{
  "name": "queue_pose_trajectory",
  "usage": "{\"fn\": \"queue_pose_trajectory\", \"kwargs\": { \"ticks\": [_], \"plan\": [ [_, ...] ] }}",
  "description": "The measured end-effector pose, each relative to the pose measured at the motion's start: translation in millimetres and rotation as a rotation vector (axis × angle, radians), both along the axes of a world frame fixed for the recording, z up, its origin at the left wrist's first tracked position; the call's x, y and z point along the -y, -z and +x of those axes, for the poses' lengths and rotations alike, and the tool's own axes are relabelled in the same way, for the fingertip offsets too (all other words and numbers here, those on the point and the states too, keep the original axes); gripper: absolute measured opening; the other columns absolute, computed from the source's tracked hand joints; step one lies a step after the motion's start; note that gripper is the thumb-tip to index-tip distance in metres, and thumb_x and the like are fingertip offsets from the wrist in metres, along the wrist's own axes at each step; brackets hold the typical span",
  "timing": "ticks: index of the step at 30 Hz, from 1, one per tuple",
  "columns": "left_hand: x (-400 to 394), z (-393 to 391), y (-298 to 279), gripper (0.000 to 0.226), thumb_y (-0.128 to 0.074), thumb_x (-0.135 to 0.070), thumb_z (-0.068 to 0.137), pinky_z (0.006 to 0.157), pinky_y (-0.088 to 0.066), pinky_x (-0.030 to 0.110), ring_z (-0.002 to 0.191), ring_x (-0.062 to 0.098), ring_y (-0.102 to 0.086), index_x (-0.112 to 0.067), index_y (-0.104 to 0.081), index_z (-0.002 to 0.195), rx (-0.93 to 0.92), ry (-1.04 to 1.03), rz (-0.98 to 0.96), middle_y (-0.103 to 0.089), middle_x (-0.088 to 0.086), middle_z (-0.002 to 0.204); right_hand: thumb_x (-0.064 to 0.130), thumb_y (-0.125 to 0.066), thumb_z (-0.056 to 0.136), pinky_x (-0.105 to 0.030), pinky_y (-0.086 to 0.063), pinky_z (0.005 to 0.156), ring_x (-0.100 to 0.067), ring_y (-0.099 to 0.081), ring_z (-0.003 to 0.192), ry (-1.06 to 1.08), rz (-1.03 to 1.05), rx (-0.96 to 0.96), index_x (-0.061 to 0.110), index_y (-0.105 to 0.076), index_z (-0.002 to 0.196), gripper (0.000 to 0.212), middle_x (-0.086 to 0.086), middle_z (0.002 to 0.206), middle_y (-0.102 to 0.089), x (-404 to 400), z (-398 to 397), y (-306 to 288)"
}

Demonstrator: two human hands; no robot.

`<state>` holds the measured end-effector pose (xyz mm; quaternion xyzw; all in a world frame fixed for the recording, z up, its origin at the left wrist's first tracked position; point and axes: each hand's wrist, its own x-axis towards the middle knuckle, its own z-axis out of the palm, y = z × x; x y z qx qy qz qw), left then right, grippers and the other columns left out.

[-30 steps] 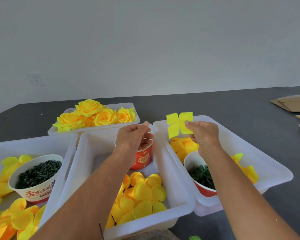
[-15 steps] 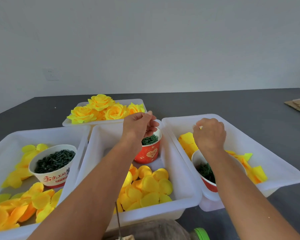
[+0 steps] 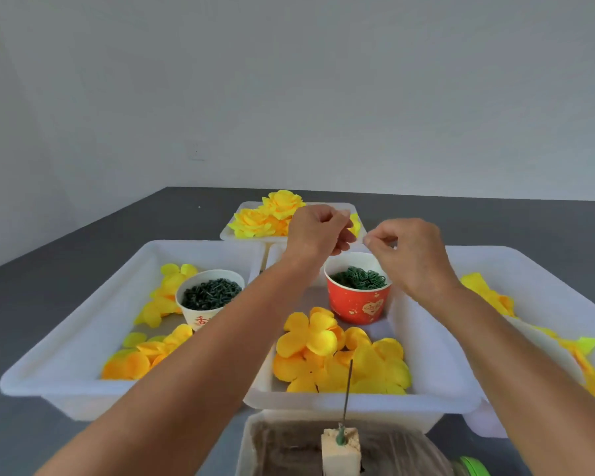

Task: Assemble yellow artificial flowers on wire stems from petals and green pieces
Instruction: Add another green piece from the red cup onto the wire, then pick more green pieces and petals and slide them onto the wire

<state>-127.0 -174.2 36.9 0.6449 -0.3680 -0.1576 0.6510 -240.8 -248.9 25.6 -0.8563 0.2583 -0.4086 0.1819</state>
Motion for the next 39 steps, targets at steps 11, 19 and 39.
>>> {"fn": "queue_pose_trajectory", "kwargs": {
  "ticks": [11, 19, 39],
  "plan": [
    [-94.1, 110.4, 31.5, 0.013, -0.06, -0.003, 0.081, 0.07, -0.05, 0.029, 0.081, 0.022, -0.063, -0.011, -0.07, 0.077, 0.592, -0.382, 0.761, -0.07, 0.007, 0.088, 0.015, -0.068, 0.081, -0.005, -0.041, 0.06, 0.01, -0.057, 0.063, -0.356, 0.266, -0.18, 0.013, -0.074, 0.077, 0.008, 0.016, 0.068, -0.064, -41.5, 40.5, 48.7],
    [-93.9, 121.3, 67.6, 0.027, -0.059, -0.021, 0.087, 0.075, -0.053, 0.031, 0.099, 0.027, -0.063, -0.013, -0.067, 0.112, 0.72, -0.263, 1.064, -0.066, 0.009, 0.11, 0.018, -0.068, 0.082, -0.02, -0.05, 0.073, -0.001, -0.063, 0.075, -0.312, 0.231, -0.293, 0.017, -0.074, 0.079, 0.007, 0.008, 0.078, -0.07, -35.6, 37.4, 67.2],
    [-94.7, 115.8, 73.2, 0.013, -0.058, -0.009, 0.087, 0.068, -0.044, 0.027, 0.082, 0.019, -0.058, -0.008, -0.071, 0.089, 0.656, -0.449, 0.571, -0.068, 0.006, 0.095, 0.018, -0.068, 0.083, -0.007, -0.038, 0.065, 0.004, -0.059, 0.075, -0.215, 0.265, -0.235, 0.019, -0.074, 0.078, 0.008, 0.016, 0.076, -0.066, -29.6, 36.3, 70.5]
  ]
}}
